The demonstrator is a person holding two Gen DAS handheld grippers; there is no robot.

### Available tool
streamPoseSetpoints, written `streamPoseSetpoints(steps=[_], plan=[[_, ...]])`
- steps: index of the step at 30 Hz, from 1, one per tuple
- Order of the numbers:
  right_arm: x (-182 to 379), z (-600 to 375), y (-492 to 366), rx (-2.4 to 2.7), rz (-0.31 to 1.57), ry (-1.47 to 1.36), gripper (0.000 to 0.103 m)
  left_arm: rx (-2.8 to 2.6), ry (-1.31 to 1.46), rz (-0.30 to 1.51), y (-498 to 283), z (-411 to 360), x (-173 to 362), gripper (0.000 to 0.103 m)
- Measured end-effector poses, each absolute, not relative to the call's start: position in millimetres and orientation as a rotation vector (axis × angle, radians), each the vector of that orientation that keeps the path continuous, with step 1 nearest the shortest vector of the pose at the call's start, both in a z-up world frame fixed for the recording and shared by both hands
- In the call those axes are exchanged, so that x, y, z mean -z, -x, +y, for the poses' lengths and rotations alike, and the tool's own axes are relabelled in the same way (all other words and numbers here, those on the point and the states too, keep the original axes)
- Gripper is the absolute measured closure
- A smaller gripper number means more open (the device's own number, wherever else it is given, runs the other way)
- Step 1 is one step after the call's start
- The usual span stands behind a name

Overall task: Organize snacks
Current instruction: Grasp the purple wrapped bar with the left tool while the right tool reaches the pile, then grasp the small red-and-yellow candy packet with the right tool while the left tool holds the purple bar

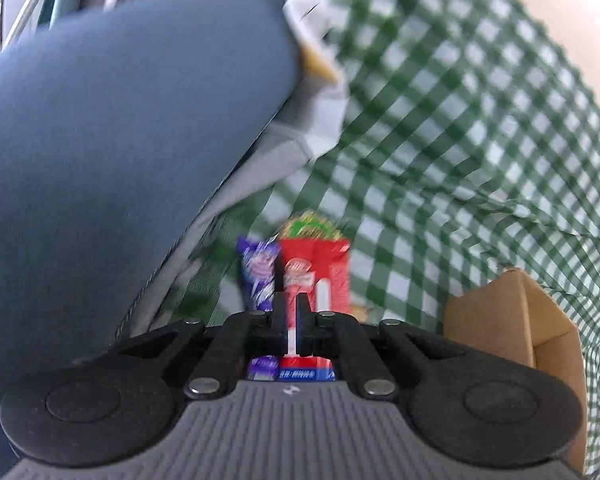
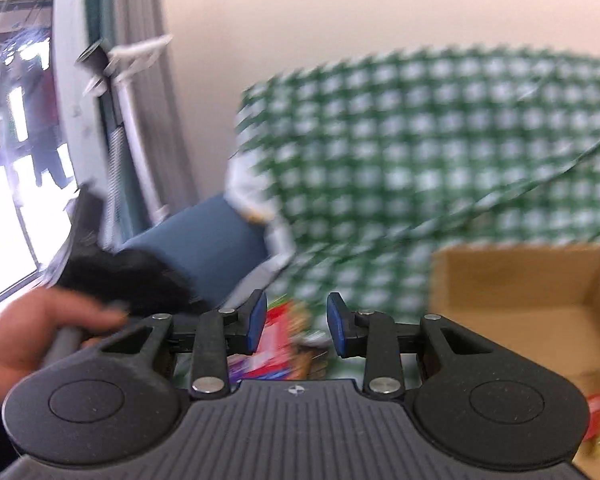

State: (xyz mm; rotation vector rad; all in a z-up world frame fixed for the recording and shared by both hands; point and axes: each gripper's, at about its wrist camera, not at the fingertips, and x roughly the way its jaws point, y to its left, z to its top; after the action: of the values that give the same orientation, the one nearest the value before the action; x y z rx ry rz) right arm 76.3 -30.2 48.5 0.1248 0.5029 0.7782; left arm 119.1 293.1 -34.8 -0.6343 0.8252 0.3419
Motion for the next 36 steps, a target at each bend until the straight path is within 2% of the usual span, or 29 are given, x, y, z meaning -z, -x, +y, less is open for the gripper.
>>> streamPoseSetpoints(steps=[6, 9, 17, 26, 27, 28, 29, 30, 31, 36], plan=[[10, 35, -85, -0.782, 0.759, 0.017, 0.068, -0.377, 0.610, 0.886, -131, 296, 52, 0.099], [25, 48, -95, -0.744, 0.849, -0.003, 0.067, -0.391, 0.594, 0.911, -140, 296, 60, 0.087], [54, 60, -114, -0.682, 0.974, -0.082, 0.065, -0.427, 0.525, 0.978, -172, 288, 81, 0.078], [68, 72, -115, -0.697, 1.004, -0.054, 0.065, -0.443, 0.441, 1.029, -183, 281, 90, 0.078], [70, 73, -115, -0.696, 1.005, -0.047, 0.066, -0.442, 0.440, 1.032, -183, 281, 90, 0.081], [70, 73, -115, -0.698, 0.997, -0.043, 0.068, -0.439, 0.440, 1.029, -182, 281, 90, 0.084], [68, 72, -114, -0.702, 0.988, -0.045, 0.075, -0.434, 0.437, 1.026, -181, 281, 89, 0.091], [67, 71, -113, -0.709, 0.975, -0.043, 0.084, -0.433, 0.426, 1.022, -180, 280, 87, 0.092], [65, 70, -113, -0.714, 0.960, -0.041, 0.087, -0.437, 0.417, 1.018, -178, 280, 85, 0.094], [58, 56, -105, -0.733, 0.922, -0.049, 0.089, -0.426, 0.430, 0.991, -161, 281, 71, 0.100]])
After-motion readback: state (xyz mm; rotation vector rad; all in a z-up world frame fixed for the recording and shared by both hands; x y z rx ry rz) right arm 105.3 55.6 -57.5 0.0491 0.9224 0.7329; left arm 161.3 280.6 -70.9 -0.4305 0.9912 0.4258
